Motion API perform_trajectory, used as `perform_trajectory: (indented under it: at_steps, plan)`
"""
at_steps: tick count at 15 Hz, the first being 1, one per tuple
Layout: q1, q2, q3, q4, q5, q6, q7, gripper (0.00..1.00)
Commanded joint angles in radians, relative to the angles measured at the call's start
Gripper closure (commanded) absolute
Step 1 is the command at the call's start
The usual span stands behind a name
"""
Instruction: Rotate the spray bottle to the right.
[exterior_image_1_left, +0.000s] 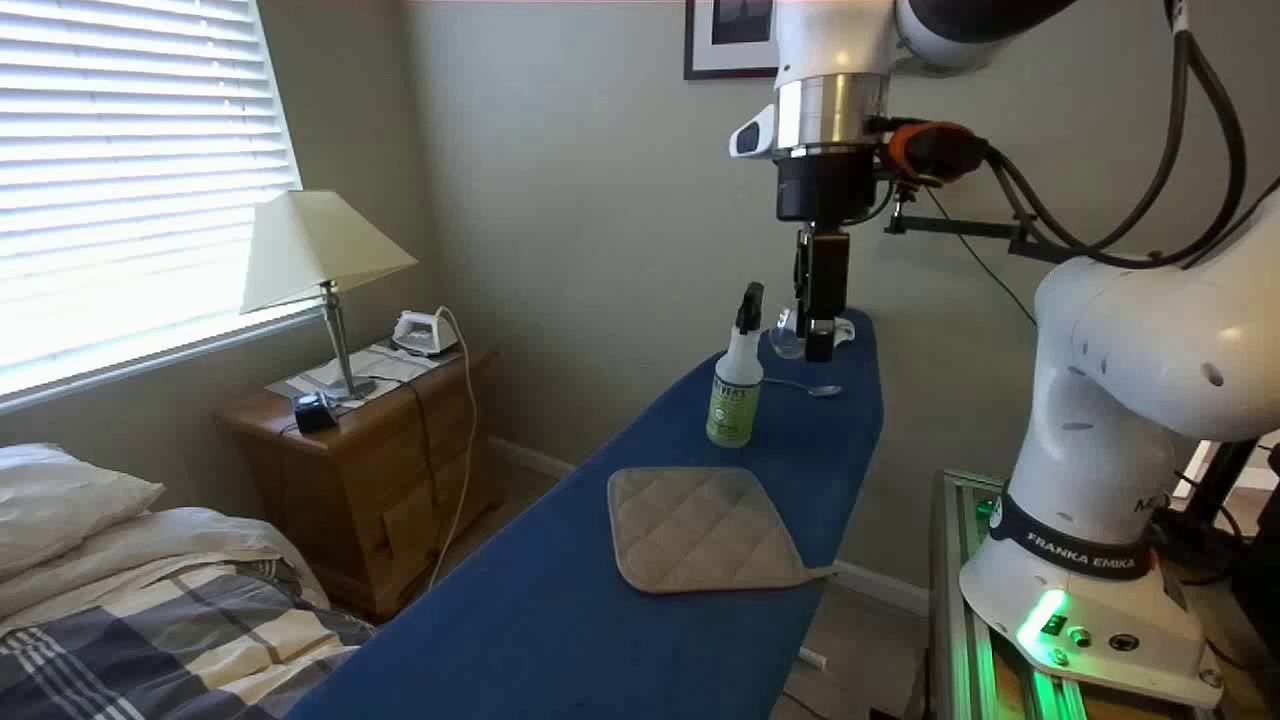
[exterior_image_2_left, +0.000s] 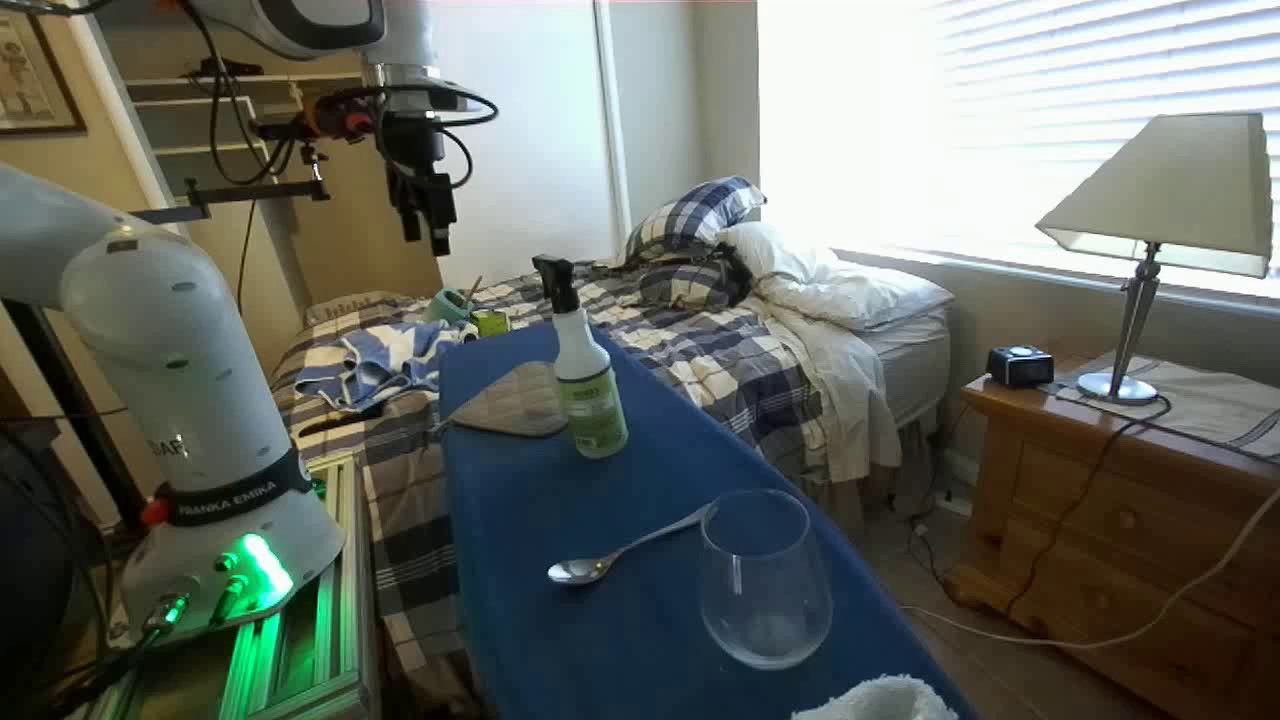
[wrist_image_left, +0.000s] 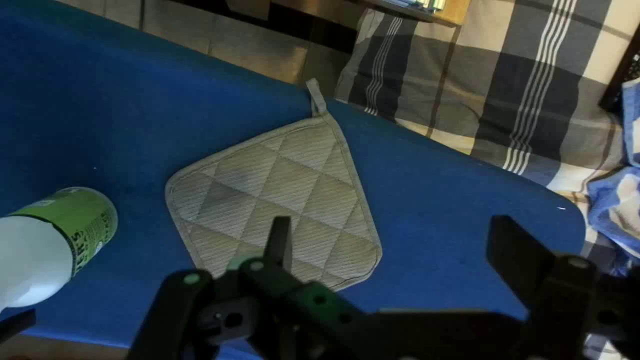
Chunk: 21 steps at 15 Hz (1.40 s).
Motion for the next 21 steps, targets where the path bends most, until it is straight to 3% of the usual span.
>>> perform_trajectory:
  at_steps: [1,9,15,21]
  plan:
    - [-0.015,0.000,0.012,0.002,0.008,-0.004,-0.009,0.00]
    - [-0.028,0.006,0.025,0.007,-0.020,0.020,-0.006,0.00]
    - [-0.144,0.085,0.045,0.055,-0.246,0.218,0.018,0.00]
    - [-0.271,0.159,0.062,0.093,-0.385,0.345,0.162,0.00]
